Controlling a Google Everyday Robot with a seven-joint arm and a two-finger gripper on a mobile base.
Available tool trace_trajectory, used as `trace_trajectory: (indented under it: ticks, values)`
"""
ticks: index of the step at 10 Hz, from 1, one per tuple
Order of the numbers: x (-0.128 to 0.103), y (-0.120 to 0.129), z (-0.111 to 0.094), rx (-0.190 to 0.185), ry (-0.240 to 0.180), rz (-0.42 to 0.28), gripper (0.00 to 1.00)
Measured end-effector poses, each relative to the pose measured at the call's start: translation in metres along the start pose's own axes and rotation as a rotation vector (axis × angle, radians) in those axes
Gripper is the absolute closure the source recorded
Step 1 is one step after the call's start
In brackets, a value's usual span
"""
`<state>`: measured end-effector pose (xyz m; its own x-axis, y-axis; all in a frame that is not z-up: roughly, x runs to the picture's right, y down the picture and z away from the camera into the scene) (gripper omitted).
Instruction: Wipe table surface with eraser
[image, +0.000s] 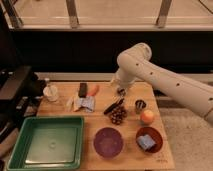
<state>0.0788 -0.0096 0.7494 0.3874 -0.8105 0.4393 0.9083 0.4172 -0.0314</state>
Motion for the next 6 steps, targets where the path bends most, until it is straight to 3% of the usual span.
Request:
trace_trajectory:
  ticks: [3, 6]
  values:
    - [0.031, -0.039, 0.031, 0.084, 0.026, -0.074, 0.34]
    - [0.046, -0.073, 0.057, 0.13, 0.092, -0.152, 0.34]
